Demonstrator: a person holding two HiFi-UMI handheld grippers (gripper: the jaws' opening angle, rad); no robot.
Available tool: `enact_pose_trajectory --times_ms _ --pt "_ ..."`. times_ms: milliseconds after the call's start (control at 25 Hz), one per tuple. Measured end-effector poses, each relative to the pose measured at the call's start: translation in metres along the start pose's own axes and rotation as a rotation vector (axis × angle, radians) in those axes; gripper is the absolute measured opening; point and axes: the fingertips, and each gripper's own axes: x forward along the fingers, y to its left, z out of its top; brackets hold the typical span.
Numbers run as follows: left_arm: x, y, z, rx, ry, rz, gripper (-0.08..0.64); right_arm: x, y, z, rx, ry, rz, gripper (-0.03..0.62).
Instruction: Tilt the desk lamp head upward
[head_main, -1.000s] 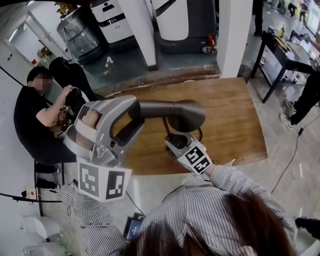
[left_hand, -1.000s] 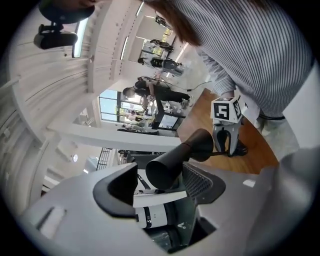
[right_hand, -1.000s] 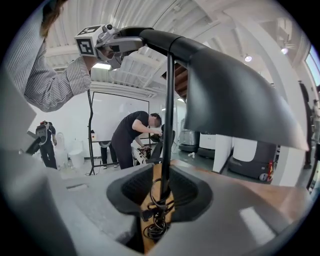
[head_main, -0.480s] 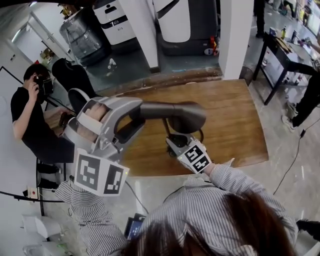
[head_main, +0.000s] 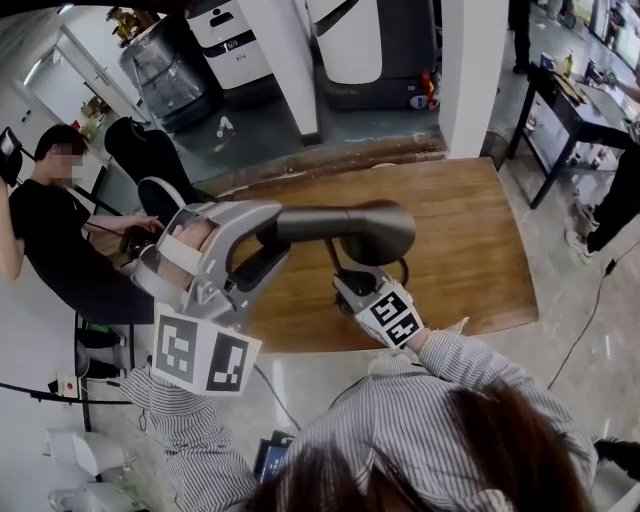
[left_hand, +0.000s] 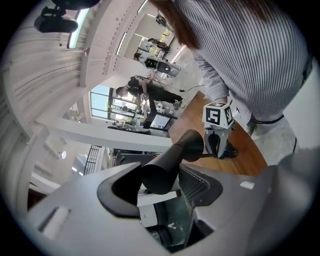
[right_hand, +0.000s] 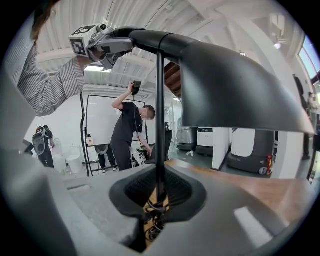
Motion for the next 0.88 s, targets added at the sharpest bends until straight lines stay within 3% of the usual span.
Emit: enact_pose_trajectory --times_ms 560,880 --pt "-0.004 -0.015 -0.006 -0.174 -0.046 0.219 0.239 -0.002 -0.002 0.001 0.018 -0.005 -0.001 0.041" --pt "-0.006 -0.028 -0.012 -0.341 -0.055 0.385 0.239 -0.003 0.0 0.002 0.021 -0.022 0.009 0.041"
